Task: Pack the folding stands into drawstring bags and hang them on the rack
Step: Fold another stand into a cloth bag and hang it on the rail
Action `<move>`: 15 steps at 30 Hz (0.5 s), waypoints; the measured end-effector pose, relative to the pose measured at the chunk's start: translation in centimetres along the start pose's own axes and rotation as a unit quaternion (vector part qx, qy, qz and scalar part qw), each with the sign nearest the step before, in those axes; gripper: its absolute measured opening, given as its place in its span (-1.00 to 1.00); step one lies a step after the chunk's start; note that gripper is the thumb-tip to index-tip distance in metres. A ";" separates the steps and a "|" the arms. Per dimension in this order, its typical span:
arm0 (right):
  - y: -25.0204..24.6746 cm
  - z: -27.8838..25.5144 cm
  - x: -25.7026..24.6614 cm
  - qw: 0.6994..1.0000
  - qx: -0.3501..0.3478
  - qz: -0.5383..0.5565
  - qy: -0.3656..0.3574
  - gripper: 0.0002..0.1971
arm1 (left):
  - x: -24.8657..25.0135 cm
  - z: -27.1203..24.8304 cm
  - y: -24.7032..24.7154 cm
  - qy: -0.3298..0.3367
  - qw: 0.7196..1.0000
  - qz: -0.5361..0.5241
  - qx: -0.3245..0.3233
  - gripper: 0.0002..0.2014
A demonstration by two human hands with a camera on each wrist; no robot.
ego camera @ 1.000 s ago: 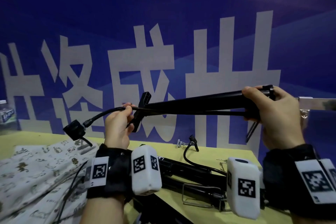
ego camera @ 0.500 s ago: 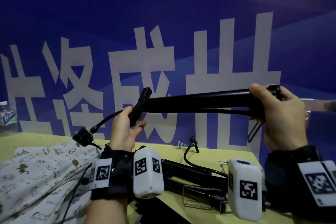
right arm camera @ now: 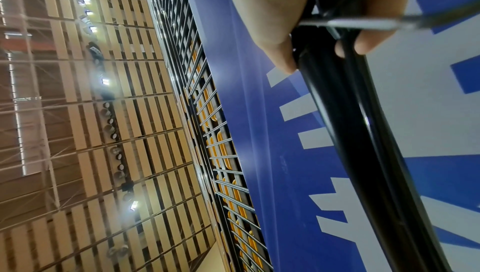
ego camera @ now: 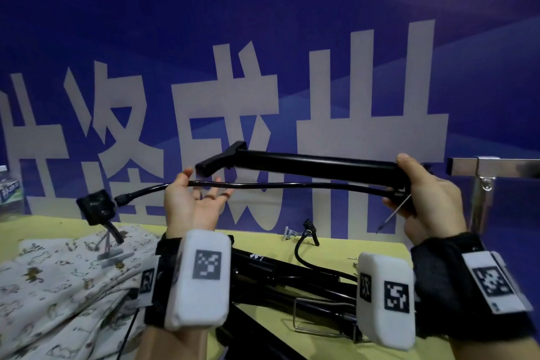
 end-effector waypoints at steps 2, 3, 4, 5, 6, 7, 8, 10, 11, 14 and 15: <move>0.0 -0.1 -0.1 1.000 0.001 0.006 0.000 -0.82 | -0.2 0.4 -0.3 0.000 1.000 -0.021 -0.001 -0.78; -0.2 0.0 -0.2 1.000 -0.001 0.008 0.007 -0.82 | -0.3 0.5 -0.4 -0.004 0.999 -0.032 -0.007 -0.78; -0.3 0.1 -0.4 1.000 -0.007 0.010 0.019 -0.83 | -0.4 0.6 -0.5 -0.007 0.999 -0.041 -0.014 -0.78; -0.5 0.2 -0.5 0.999 -0.017 0.008 0.035 -0.83 | -0.5 0.8 -0.5 -0.009 0.999 -0.042 -0.018 -0.79; -0.7 0.4 -0.7 0.998 -0.030 -0.001 0.053 -0.84 | -0.7 0.6 -0.4 -0.011 0.999 -0.039 -0.028 -0.81; -0.8 0.5 -0.8 0.996 -0.046 -0.015 0.072 -0.84 | -0.8 0.5 -0.3 -0.006 0.999 -0.033 -0.038 -0.82; -1.0 0.5 -0.9 0.994 -0.062 -0.029 0.090 -0.84 | -0.9 0.3 -0.3 0.001 0.999 -0.025 -0.041 -0.82; -1.1 0.6 -1.1 0.987 -0.091 -0.045 0.121 -0.84 | -0.8 0.0 -0.1 0.022 0.999 -0.009 -0.037 -0.75; -1.1 0.5 -1.2 0.985 -0.101 -0.050 0.133 -0.84 | -0.7 -0.2 0.0 0.029 0.999 -0.001 -0.029 -0.72; -1.0 0.3 -1.2 0.980 -0.103 -0.072 0.152 -0.81 | -0.1 -1.1 0.6 0.025 0.998 -0.014 -0.054 -0.77; -1.1 0.3 -1.1 0.980 -0.097 -0.085 0.152 -0.80 | 0.2 -1.4 0.8 0.008 0.998 -0.007 -0.069 -0.77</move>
Point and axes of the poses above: each hand's wrist, its own z-axis towards the middle knuckle, its own y-axis out of the palm, x = y × z, the point moved 2 cm from there along z, towards the middle knuckle, and after that the axes turned 3 degrees about -x, right-handed, at the moved point
